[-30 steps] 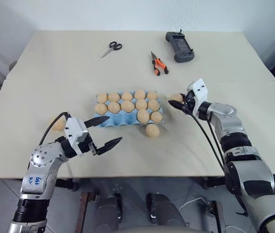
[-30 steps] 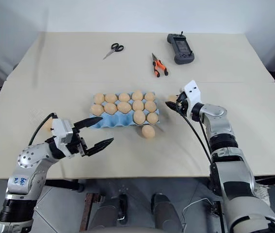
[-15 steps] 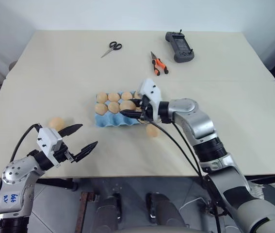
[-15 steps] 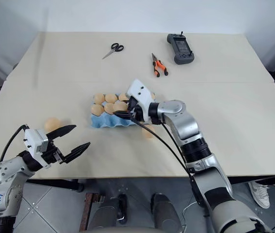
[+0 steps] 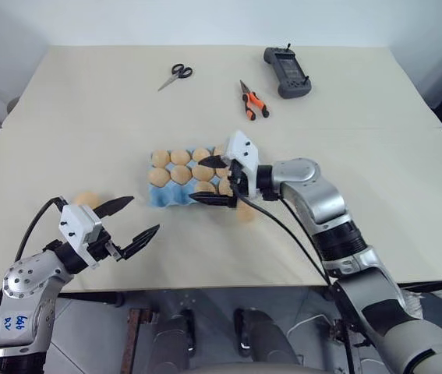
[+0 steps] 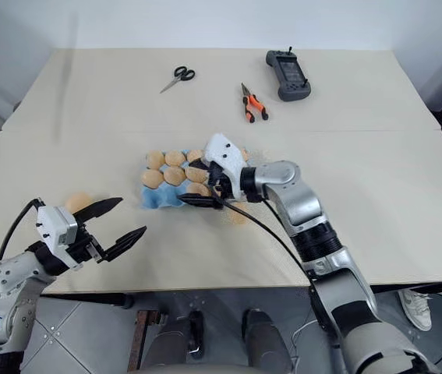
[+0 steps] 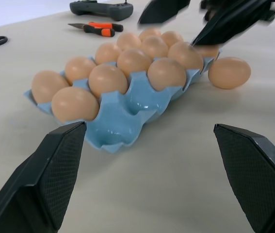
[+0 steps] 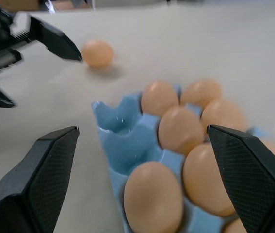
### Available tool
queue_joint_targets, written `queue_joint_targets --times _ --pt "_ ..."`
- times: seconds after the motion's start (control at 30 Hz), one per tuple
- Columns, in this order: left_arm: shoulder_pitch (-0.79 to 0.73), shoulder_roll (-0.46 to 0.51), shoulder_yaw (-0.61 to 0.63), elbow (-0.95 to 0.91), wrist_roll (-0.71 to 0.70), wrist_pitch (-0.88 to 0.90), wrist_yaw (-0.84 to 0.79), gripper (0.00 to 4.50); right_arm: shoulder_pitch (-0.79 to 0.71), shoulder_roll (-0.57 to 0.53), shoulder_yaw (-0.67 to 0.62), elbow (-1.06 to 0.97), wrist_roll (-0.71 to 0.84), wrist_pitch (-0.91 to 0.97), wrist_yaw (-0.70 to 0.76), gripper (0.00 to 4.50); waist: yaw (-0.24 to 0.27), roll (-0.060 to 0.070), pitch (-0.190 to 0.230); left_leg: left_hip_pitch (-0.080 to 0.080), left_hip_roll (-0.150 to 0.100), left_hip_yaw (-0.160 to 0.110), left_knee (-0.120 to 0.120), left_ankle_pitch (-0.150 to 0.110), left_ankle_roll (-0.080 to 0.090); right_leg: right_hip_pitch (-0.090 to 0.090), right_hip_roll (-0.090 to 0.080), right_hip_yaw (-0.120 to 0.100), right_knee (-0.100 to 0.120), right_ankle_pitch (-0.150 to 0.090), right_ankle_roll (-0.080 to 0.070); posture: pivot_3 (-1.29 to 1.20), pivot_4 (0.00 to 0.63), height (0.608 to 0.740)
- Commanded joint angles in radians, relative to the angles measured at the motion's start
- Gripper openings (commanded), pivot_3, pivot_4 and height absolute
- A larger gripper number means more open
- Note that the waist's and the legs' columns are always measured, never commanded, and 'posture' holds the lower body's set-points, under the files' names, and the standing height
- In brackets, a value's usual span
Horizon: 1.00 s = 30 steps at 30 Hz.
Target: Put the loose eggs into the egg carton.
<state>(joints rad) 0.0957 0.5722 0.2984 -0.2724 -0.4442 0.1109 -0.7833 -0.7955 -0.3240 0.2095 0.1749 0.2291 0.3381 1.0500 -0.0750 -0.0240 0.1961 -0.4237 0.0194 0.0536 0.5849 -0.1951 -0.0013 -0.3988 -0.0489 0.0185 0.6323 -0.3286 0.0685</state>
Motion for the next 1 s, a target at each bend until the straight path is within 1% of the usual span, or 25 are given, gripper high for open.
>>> queue_joint_targets --times 0.03,0.1,0.17,0.2,0.27,0.33,0.4,0.5,0.6,0.7,0.83,0.9,1.0 --pt "0.022 0.021 0.031 -0.046 -0.019 -0.004 -0.009 4.50 0.079 -0.089 -0.114 -0.064 0.073 -0.079 0.064 4.47 0.011 0.000 0.000 0.000 0.000 0.000 0.000 0.000 0.000 0.002 0.000 -0.001 -0.002 0.000 0.000 0.00 0.150 0.740" --pt "0.025 0.028 0.032 -0.044 -0.018 -0.004 -0.014 4.50 0.128 -0.127 -0.160 -0.077 0.099 -0.134 0.089 4.47 0.015 0.000 0.000 0.001 0.000 0.000 0.000 0.000 0.000 0.004 -0.001 -0.002 -0.004 0.000 0.000 0.00 0.150 0.740" --pt "0.030 0.038 0.043 -0.039 -0.020 -0.006 -0.019 4.50 0.214 -0.198 -0.222 -0.098 0.106 -0.187 0.109 4.47 0.018 0.000 0.000 0.001 0.000 0.001 0.000 0.000 0.000 0.004 -0.002 -0.002 -0.004 0.000 0.000 0.00 0.150 0.740" --pt "0.027 0.043 0.041 -0.036 -0.017 -0.004 -0.022 4.50 0.285 -0.244 -0.267 -0.106 0.112 -0.256 0.145 4.47 0.021 0.000 0.000 0.001 0.000 0.001 0.000 0.000 0.000 0.004 -0.002 -0.002 -0.005 0.000 0.000 0.00 0.150 0.740" --pt "0.020 0.054 0.031 -0.025 -0.023 0.008 -0.040 4.50 0.395 -0.299 -0.334 -0.136 0.130 -0.321 0.163 4.47 0.033 0.000 0.000 0.001 0.000 0.001 -0.002 0.000 0.000 0.005 -0.003 -0.004 -0.007 -0.001 -0.001 0.00 0.150 0.740" --pt "0.003 0.062 0.015 0.000 -0.012 -0.001 -0.055 4.50 0.464 -0.311 -0.378 -0.176 0.157 -0.301 0.119 4.47 0.040 0.000 0.000 0.001 0.000 0.002 -0.003 0.000 0.000 0.005 -0.005 -0.008 -0.007 -0.001 -0.002 0.00 0.150 0.740" --pt "-0.030 0.063 -0.003 0.025 -0.004 -0.007 -0.062 4.50 0.553 -0.323 -0.419 -0.195 0.146 -0.347 0.099 4.47 0.035 0.000 0.000 0.001 0.001 0.003 -0.002 0.000 0.000 0.004 -0.005 -0.009 -0.006 -0.001 -0.002 0.00 0.150 0.740" --pt "-0.106 0.058 -0.041 0.074 0.015 -0.010 -0.068 4.50 0.681 -0.336 -0.486 -0.247 0.154 -0.362 0.065 4.47 0.043 0.001 -0.001 0.003 0.004 0.004 0.001 0.000 0.000 0.007 -0.004 -0.011 -0.004 -0.002 -0.003 0.00 0.150 0.740" --pt "-0.192 0.054 -0.096 0.126 0.025 -0.018 -0.101 4.50 0.757 -0.346 -0.539 -0.247 0.141 -0.397 0.024 4.47 0.047 0.002 -0.001 0.003 0.007 0.009 0.005 0.000 0.000 0.008 -0.004 -0.011 -0.002 -0.002 -0.003 0.00 0.150 0.740" --pt "-0.234 0.055 -0.121 0.157 0.019 -0.016 -0.129 4.50 0.796 -0.365 -0.556 -0.217 0.120 -0.463 0.023 4.47 0.043 0.002 -0.001 0.003 0.008 0.013 0.006 0.001 0.002 0.009 -0.004 -0.010 -0.003 0.000 -0.004 0.00 0.150 0.740" --pt "-0.264 0.055 -0.139 0.176 0.023 -0.034 -0.159 4.50 0.794 -0.365 -0.537 -0.233 0.146 -0.434 0.008 4.47 0.042 0.002 -0.001 0.003 0.009 0.014 0.006 0.001 0.002 0.008 -0.004 -0.010 -0.003 0.001 -0.002 0.00 0.150 0.740" --pt "-0.281 0.048 -0.161 0.177 0.020 -0.037 -0.177 4.50 0.758 -0.354 -0.473 -0.292 0.157 -0.330 -0.024 4.47 0.043 0.002 -0.001 0.003 0.009 0.014 0.006 0.001 0.002 0.008 -0.004 -0.010 -0.003 0.001 -0.002 0.00 0.150 0.740" --pt "-0.300 0.040 -0.195 0.170 0.015 -0.032 -0.205 4.50 0.690 -0.356 -0.377 -0.382 0.194 -0.066 -0.099 4.47 0.042 0.003 -0.002 0.003 0.010 0.014 0.007 0.002 0.001 0.007 -0.003 -0.010 0.000 0.001 -0.003 0.00 0.150 0.740"
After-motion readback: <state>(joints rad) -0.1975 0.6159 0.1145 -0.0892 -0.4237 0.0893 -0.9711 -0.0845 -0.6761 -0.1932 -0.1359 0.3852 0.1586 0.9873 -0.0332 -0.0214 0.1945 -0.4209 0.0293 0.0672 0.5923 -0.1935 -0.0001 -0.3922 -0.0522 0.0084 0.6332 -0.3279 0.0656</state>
